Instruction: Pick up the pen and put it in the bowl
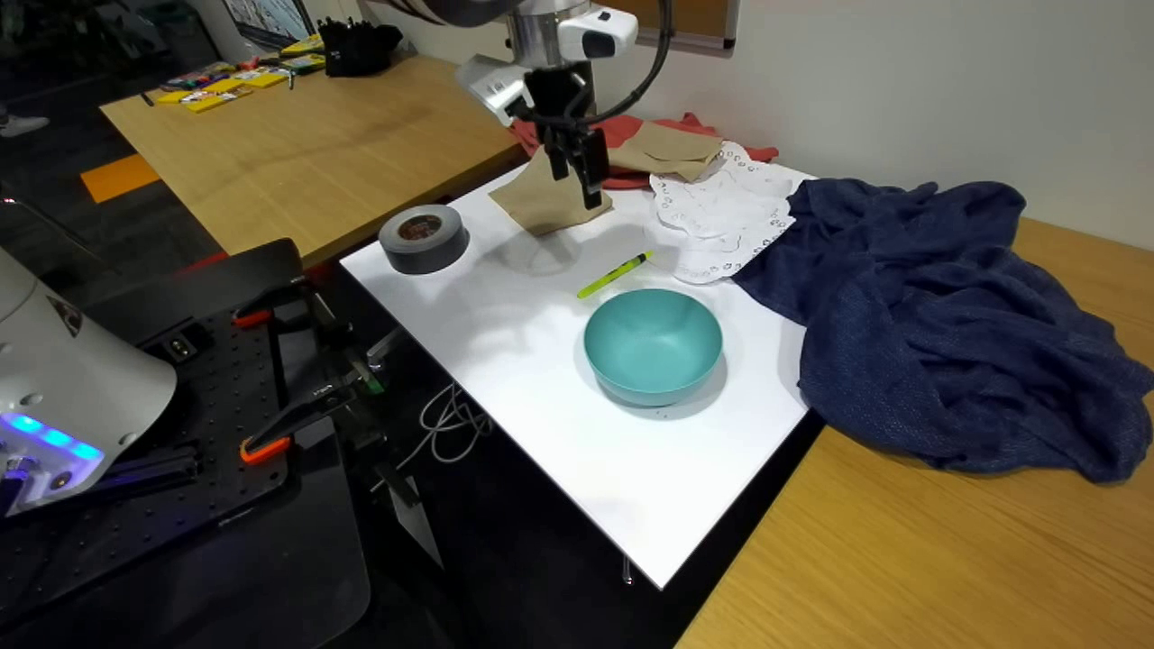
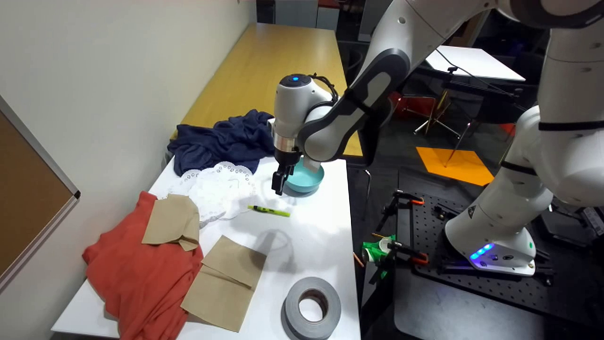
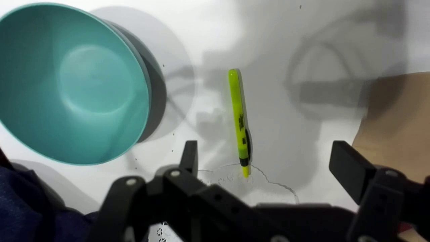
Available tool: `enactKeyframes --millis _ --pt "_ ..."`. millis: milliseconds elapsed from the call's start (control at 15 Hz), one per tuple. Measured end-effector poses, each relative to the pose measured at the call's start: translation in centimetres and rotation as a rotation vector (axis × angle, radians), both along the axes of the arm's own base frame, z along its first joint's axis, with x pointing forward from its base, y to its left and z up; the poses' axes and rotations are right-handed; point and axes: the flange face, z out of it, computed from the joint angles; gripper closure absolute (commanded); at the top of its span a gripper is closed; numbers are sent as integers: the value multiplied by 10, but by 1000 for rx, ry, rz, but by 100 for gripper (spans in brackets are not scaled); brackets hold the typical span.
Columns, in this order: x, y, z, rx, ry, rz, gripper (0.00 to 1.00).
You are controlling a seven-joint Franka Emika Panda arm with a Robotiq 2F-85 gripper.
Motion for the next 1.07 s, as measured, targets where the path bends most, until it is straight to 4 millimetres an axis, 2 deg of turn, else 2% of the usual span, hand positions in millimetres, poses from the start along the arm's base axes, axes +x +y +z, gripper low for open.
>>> enactKeyframes --millis 200,533,1067 --pt "17 -5 -18 3 0 42 0" --pt "40 0 -49 9 8 66 0" --pt "59 6 -104 16 36 72 0"
